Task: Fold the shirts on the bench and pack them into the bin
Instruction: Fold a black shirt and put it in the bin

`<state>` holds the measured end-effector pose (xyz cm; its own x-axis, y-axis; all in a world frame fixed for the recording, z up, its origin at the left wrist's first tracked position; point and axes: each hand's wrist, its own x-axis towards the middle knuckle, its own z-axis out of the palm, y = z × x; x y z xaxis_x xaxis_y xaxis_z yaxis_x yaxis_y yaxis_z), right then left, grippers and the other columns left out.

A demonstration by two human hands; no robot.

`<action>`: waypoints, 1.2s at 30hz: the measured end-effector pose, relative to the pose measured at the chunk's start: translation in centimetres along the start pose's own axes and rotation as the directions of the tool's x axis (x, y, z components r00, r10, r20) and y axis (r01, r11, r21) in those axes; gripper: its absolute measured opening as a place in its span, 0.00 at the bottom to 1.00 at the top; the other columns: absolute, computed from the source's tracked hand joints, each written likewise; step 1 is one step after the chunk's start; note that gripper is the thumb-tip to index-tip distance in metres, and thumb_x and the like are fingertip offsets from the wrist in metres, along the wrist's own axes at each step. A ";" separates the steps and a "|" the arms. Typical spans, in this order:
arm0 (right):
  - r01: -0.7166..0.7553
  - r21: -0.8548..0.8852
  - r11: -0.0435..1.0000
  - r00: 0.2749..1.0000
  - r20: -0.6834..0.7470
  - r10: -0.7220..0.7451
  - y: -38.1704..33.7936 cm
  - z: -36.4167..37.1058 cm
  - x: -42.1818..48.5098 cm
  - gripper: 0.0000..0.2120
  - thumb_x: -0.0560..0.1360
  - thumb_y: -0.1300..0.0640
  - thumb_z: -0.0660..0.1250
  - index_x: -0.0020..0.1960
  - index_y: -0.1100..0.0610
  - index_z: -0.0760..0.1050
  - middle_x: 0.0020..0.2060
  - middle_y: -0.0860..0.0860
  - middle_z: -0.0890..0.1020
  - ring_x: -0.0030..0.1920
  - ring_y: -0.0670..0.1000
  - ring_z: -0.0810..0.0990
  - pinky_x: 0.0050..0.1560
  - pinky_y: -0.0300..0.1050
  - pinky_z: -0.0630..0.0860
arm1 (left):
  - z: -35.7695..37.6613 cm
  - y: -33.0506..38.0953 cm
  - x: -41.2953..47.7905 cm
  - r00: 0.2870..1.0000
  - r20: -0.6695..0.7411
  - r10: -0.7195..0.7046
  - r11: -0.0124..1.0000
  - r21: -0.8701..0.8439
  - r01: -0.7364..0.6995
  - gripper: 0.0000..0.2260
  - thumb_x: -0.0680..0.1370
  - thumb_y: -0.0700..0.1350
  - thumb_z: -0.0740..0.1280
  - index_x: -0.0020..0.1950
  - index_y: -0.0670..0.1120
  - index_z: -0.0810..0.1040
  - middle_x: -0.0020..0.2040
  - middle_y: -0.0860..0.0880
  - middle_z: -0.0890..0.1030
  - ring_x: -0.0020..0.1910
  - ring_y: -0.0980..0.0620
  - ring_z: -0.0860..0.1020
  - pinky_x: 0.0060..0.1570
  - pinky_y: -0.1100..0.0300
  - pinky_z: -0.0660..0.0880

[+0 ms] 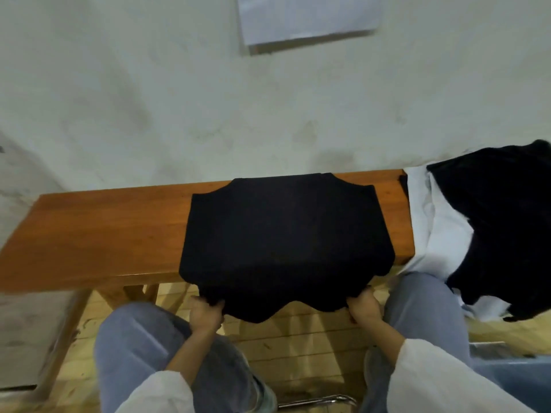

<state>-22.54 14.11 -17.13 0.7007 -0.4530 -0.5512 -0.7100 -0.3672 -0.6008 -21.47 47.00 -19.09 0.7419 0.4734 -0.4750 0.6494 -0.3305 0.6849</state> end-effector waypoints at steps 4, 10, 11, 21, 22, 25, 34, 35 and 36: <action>0.284 0.115 0.952 0.949 -0.171 -0.263 -1.6 -1.5 -4.6 0.13 0.76 0.62 0.65 0.57 0.56 0.63 0.43 0.50 0.77 0.40 0.52 0.78 0.39 0.44 0.73 | -2.0 3.2 -5.1 0.978 -0.076 0.197 0.966 -0.153 -0.206 0.07 0.77 0.42 0.67 0.45 0.40 0.72 0.36 0.41 0.78 0.34 0.41 0.78 0.34 0.51 0.76; 0.465 0.441 0.768 0.884 -0.177 -0.433 -9.2 -6.2 -7.4 0.04 0.78 0.62 0.64 0.46 0.57 0.76 0.32 0.54 0.78 0.28 0.49 0.76 0.28 0.41 0.74 | -7.9 12.0 -8.1 0.967 -0.141 0.212 0.693 -0.676 -0.250 0.09 0.79 0.43 0.66 0.48 0.37 0.79 0.37 0.44 0.78 0.33 0.50 0.76 0.33 0.63 0.78; 0.411 0.558 0.721 0.911 -0.215 -0.353 -10.6 -7.3 -6.9 0.03 0.78 0.62 0.64 0.47 0.59 0.77 0.33 0.55 0.78 0.29 0.49 0.75 0.30 0.42 0.75 | -9.1 13.3 -7.5 0.977 -0.131 0.165 0.591 -0.780 -0.205 0.08 0.80 0.41 0.64 0.53 0.37 0.78 0.40 0.43 0.79 0.36 0.49 0.78 0.37 0.62 0.79; 0.093 0.609 0.788 0.986 0.053 -0.158 -11.7 -10.8 -0.4 0.08 0.78 0.68 0.62 0.57 0.62 0.71 0.43 0.59 0.81 0.42 0.57 0.82 0.40 0.47 0.79 | -10.5 14.0 -1.5 0.990 -0.107 0.092 0.952 -0.283 -0.119 0.08 0.77 0.38 0.68 0.50 0.32 0.78 0.35 0.43 0.78 0.32 0.47 0.76 0.29 0.56 0.77; 0.162 0.508 0.846 0.982 -0.001 -0.188 -11.7 -10.9 -0.5 0.05 0.78 0.64 0.64 0.53 0.63 0.73 0.40 0.58 0.81 0.38 0.56 0.81 0.37 0.45 0.78 | -10.6 13.9 -1.3 0.977 -0.145 0.157 0.971 -0.160 -0.180 0.09 0.78 0.41 0.67 0.47 0.34 0.79 0.36 0.44 0.79 0.34 0.46 0.76 0.34 0.54 0.76; 0.386 0.005 0.922 0.880 -0.300 -0.367 -11.7 -11.4 -0.6 0.14 0.78 0.53 0.64 0.39 0.63 0.75 0.31 0.54 0.78 0.31 0.52 0.76 0.32 0.43 0.71 | -10.5 14.1 -1.2 0.902 -0.229 0.366 0.928 0.024 -0.371 0.08 0.80 0.45 0.64 0.47 0.42 0.79 0.45 0.45 0.79 0.45 0.45 0.77 0.45 0.50 0.75; 0.551 0.168 0.817 0.736 -0.558 -0.382 -14.1 -11.8 -5.1 0.08 0.81 0.52 0.55 0.57 0.55 0.68 0.40 0.48 0.75 0.39 0.51 0.75 0.45 0.47 0.70 | -9.8 18.2 -5.9 0.699 -0.552 0.455 0.772 -0.147 -0.619 0.11 0.83 0.44 0.53 0.61 0.39 0.66 0.38 0.50 0.72 0.36 0.46 0.72 0.34 0.54 0.67; 0.567 0.182 0.803 0.724 -0.574 -0.381 -14.3 -12.0 -5.5 0.08 0.82 0.54 0.55 0.57 0.56 0.68 0.38 0.44 0.72 0.37 0.47 0.73 0.44 0.45 0.68 | -9.9 18.6 -6.2 0.681 -0.574 0.455 0.758 -0.152 -0.635 0.11 0.83 0.43 0.53 0.61 0.39 0.67 0.39 0.48 0.73 0.36 0.46 0.71 0.36 0.54 0.66; 0.587 0.182 0.789 0.707 -0.591 -0.389 -14.5 -12.2 -5.6 0.07 0.81 0.55 0.56 0.57 0.56 0.68 0.38 0.41 0.71 0.36 0.42 0.71 0.43 0.43 0.66 | -10.0 19.1 -6.0 0.660 -0.600 0.452 0.746 -0.152 -0.649 0.10 0.83 0.43 0.53 0.61 0.39 0.67 0.42 0.47 0.73 0.38 0.46 0.71 0.38 0.54 0.66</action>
<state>-16.97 12.01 1.75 0.7303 -0.6572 0.1863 -0.1362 -0.4073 -0.9031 -15.16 45.99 2.33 0.6829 0.6530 0.3274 -0.0225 -0.4292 0.9029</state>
